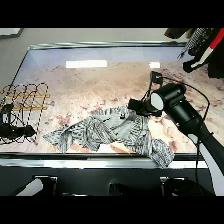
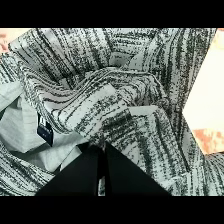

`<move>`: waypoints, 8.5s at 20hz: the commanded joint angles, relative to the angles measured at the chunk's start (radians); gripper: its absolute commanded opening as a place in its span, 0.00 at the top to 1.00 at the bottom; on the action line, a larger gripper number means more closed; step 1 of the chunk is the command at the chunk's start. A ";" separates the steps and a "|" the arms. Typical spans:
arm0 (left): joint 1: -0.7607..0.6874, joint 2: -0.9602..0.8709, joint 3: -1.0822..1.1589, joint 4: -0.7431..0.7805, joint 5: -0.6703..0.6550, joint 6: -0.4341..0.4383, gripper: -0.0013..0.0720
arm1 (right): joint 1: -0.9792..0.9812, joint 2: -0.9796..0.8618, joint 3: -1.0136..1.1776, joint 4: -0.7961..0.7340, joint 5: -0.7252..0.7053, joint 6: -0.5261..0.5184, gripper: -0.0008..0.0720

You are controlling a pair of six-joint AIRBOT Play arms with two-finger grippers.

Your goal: Fold the clothes and pants, and hang the long-sleeved shirts on hangers.

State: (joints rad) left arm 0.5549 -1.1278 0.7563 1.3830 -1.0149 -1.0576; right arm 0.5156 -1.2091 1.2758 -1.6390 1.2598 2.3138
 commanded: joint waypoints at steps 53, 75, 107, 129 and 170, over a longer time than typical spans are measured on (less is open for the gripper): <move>-0.298 0.231 0.334 -0.154 -0.014 0.071 0.96 | 0.000 -0.003 0.000 -0.095 -0.002 0.027 0.95; -0.600 0.718 -0.110 -0.513 -0.324 0.356 0.96 | 0.000 -0.004 0.000 -0.257 0.069 0.101 0.95; -0.526 0.406 -0.062 -0.699 -0.369 0.591 0.96 | 0.000 -0.038 0.060 -0.291 -0.014 0.218 0.95; -0.778 0.300 -0.061 -0.854 -0.050 0.639 0.96 | 0.124 0.021 0.459 -0.257 0.248 0.082 0.95; -0.953 0.161 -0.056 -1.044 0.170 0.669 0.96 | 0.126 -0.050 0.457 -0.092 0.227 -0.104 0.95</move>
State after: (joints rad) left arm -0.3954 -0.9661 0.6998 0.3473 -0.8497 -0.3882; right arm 0.6399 -1.2541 1.7329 -1.7454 1.5013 2.2185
